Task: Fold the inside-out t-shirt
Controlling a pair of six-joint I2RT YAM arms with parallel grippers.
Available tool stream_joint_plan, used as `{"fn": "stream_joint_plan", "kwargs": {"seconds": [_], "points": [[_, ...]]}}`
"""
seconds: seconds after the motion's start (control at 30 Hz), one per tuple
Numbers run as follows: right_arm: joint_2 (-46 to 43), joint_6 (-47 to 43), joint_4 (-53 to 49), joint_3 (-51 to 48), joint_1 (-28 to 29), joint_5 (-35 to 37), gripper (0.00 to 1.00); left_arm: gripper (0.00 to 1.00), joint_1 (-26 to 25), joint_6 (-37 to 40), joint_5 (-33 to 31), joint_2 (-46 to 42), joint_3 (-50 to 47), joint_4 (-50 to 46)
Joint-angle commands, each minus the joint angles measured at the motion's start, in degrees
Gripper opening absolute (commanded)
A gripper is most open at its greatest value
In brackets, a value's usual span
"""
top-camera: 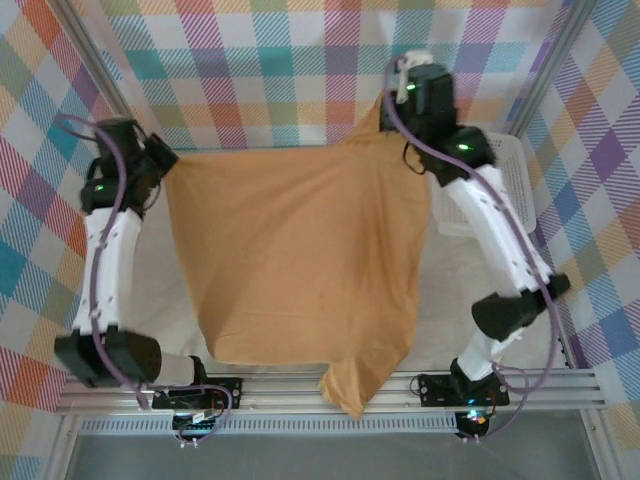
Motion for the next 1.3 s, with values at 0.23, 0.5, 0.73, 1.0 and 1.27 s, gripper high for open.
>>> {"fn": "stream_joint_plan", "kwargs": {"seconds": [0.23,0.5,0.73,1.0,1.27], "points": [[45.6,7.3,-9.1,31.1,-5.0,-5.2,0.24,0.13,-2.0,0.2,-7.8,34.4,10.6,-0.4],[41.9,16.9,-13.8,23.4,-4.7,-12.2,0.69,0.77,-4.4,0.8,-11.6,42.5,27.1,-15.8],[21.5,22.0,2.1,-14.8,-3.1,-25.3,0.62,0.80,-10.1,-3.0,2.1,23.2,-5.4,0.8],[15.4,30.6,6.6,-38.1,-4.0,-24.3,0.58,0.81,-9.3,-5.4,3.0,19.1,-22.9,7.4],[5.6,38.4,6.9,-58.6,-4.6,-22.6,0.58,0.81,-7.1,-6.2,1.3,15.5,-31.5,6.2]]}}
